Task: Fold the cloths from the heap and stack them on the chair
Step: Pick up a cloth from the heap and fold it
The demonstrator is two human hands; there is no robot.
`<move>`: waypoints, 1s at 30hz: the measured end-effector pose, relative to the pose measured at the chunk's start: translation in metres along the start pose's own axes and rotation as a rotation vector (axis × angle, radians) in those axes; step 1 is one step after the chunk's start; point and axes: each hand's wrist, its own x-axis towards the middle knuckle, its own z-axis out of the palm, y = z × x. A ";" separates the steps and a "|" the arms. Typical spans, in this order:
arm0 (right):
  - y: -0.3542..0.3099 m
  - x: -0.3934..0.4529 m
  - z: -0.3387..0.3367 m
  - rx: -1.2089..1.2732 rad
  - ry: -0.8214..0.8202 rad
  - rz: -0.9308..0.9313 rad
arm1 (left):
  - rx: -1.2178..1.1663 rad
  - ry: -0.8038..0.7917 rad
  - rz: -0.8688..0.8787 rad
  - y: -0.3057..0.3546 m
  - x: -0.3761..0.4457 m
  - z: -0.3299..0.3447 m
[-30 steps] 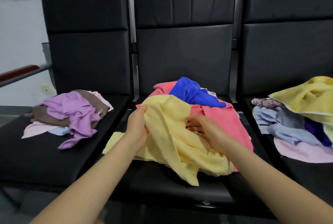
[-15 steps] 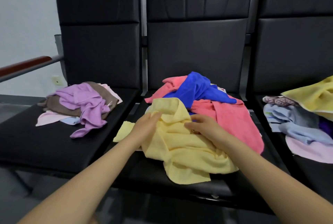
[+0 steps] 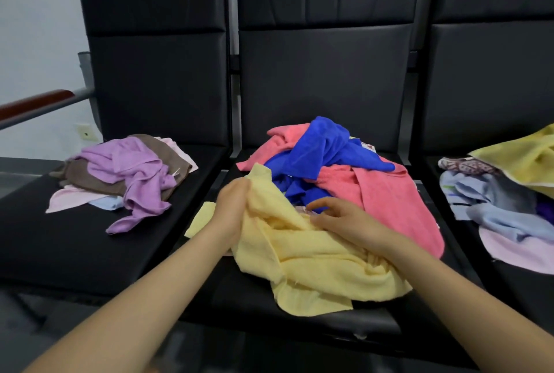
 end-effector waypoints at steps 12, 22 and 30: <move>-0.022 -0.015 -0.065 1.033 0.362 -0.178 | -0.045 0.013 -0.063 0.021 0.002 -0.042; 0.041 -0.051 -0.092 -0.317 0.210 0.338 | 0.440 -0.291 -0.155 -0.007 -0.020 -0.014; 0.045 -0.025 -0.066 -0.266 0.547 0.191 | 0.520 0.051 -0.213 -0.016 0.011 -0.005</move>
